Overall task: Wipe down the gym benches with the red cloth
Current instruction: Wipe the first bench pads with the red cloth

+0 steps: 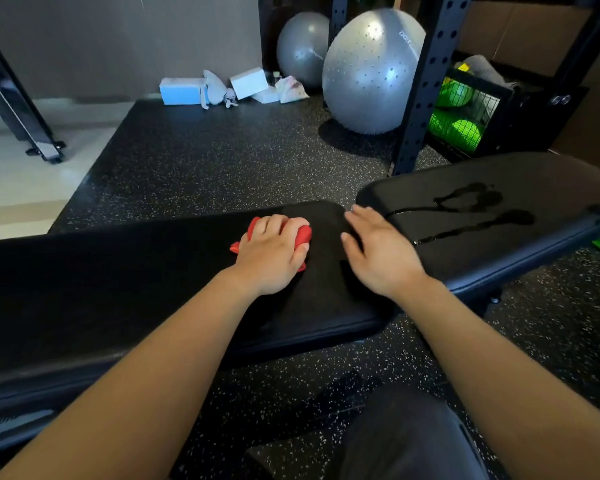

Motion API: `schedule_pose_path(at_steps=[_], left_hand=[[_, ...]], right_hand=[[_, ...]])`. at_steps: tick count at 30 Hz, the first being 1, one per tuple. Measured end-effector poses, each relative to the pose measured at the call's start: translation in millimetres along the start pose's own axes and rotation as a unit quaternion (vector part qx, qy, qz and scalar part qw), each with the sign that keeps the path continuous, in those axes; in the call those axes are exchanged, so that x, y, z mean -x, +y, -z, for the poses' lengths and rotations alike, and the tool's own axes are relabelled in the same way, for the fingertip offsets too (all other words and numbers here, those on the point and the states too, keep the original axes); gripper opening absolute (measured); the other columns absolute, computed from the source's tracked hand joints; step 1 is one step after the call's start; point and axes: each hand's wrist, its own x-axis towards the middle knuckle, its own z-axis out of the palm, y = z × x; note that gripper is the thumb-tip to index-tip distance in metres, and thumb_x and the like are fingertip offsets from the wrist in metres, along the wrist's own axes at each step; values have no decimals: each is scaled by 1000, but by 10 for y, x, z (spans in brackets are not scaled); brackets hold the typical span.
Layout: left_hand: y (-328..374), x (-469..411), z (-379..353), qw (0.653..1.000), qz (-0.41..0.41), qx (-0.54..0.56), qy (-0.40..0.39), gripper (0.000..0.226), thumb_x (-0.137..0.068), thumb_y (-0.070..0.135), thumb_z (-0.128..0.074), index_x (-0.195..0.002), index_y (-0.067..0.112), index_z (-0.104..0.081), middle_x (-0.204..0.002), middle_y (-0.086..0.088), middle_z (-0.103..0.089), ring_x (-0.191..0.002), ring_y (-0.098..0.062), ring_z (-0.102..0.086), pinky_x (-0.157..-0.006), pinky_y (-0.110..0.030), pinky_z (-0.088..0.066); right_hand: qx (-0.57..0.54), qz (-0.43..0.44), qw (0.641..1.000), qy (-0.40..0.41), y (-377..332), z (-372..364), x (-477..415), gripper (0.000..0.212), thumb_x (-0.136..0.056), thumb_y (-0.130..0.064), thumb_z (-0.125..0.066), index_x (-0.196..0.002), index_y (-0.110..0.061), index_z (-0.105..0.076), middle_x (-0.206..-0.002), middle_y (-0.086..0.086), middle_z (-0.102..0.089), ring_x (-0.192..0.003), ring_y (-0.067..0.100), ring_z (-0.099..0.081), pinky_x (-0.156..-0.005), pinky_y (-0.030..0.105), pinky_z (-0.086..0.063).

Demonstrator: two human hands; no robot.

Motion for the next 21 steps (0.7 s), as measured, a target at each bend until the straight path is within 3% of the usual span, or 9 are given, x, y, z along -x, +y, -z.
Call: schedule_pose_path(at_steps=[2, 6, 8, 15, 21], left_hand=[[29, -127, -5, 1000, 1, 3, -6, 42, -98, 42, -33, -139, 33, -29, -141, 2, -30, -133, -21, -22, -107, -46, -24], [70, -386, -29, 1000, -2, 3, -3, 41, -98, 42, -33, -138, 32, -30, -141, 2, -32, -132, -22, -22, -107, -45, -24], [90, -514, -59, 1000, -3, -3, 0, 41, -98, 42, -33, -138, 32, -30, -141, 1, -32, -132, -23, -23, -107, -45, -24], [149, -813, -91, 1000, 19, 3, -3, 42, -98, 42, -33, -139, 32, -29, -142, 0, -32, -134, -24, -21, -110, -47, -23], [162, -544, -91, 1000, 0, 17, 16, 42, -97, 40, -36, -139, 33, -30, -142, 2, -32, -133, -21, -21, -110, -46, -24]], right_hand=[[55, -18, 998, 8, 147, 119, -114, 50, -99, -32, -39, -145, -11, -37, -156, 6, -26, -145, 22, -17, -117, 36, -15], [185, -74, 975, -102, 284, 150, -267, 58, -101, -43, -25, -152, -17, -15, -161, 2, -1, -147, 22, 3, -116, 49, -2], [225, -83, 963, -121, 292, 110, -296, 59, -101, -45, -20, -153, -19, -9, -161, 1, 5, -147, 23, 7, -116, 51, 0], [222, -88, 964, -113, 279, 83, -312, 59, -101, -46, -17, -152, -18, -10, -161, 1, 5, -147, 24, 5, -115, 53, 0], [196, -74, 971, -115, 272, 141, -227, 59, -100, -47, -20, -152, -20, -14, -161, 0, 1, -147, 23, 3, -117, 46, -1]])
